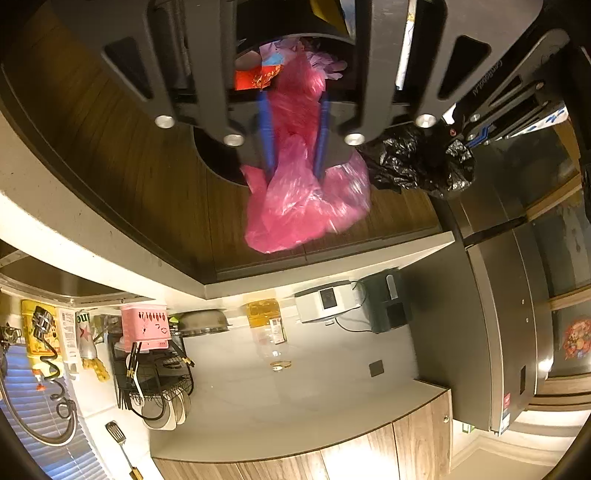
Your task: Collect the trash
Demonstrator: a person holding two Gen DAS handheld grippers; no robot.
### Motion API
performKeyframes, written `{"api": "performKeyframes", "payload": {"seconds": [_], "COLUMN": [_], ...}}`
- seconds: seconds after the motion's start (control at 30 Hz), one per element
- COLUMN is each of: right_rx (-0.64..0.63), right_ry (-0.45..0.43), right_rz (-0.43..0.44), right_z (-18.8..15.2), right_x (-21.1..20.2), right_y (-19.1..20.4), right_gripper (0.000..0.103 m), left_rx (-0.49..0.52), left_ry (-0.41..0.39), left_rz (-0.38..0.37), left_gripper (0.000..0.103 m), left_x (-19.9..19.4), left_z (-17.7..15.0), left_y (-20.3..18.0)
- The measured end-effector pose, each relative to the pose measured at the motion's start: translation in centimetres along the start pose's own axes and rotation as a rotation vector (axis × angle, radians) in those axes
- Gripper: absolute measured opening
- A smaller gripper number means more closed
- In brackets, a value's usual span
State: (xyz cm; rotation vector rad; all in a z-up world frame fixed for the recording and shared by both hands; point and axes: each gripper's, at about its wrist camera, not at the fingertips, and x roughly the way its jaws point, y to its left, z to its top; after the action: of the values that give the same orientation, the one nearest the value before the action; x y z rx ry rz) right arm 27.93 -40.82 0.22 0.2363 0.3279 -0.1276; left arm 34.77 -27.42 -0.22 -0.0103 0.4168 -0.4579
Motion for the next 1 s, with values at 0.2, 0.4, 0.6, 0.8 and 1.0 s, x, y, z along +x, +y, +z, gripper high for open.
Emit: {"api": "performKeyframes", "payload": {"seconds": [0.2,0.4,0.6,0.8,1.0], "right_rx": [0.014,0.028,0.019,-0.007,-0.06], "right_ry": [0.01,0.017,0.021,0.036,0.06], "right_rz": [-0.026,-0.039,-0.059,-0.083,-0.107], "right_z": [-0.4,-0.5,-1.0,-1.9,-2.9], "right_x": [0.4,0.1,-0.7,-2.1,-4.2], "right_y": [-0.6,-1.1,-0.7,0.6,2.7], "right_gripper": [0.037,0.041,0.059,0.083,0.09], "left_rx": [-0.002,-0.017,-0.078,-0.072,-0.035], "left_ry": [0.019,0.019,0.0,-0.022,-0.02], "left_rz": [-0.006,-0.003,0.043,0.152,0.259], "left_gripper": [0.042,0.054,0.073,0.093,0.097], "left_x": [0.7,0.2,-1.8,-5.5,-9.7], "left_z": [-0.7,-1.2,-1.7,-2.5,-3.9], "left_y": [0.4,1.0,3.0,4.4,5.4]}}
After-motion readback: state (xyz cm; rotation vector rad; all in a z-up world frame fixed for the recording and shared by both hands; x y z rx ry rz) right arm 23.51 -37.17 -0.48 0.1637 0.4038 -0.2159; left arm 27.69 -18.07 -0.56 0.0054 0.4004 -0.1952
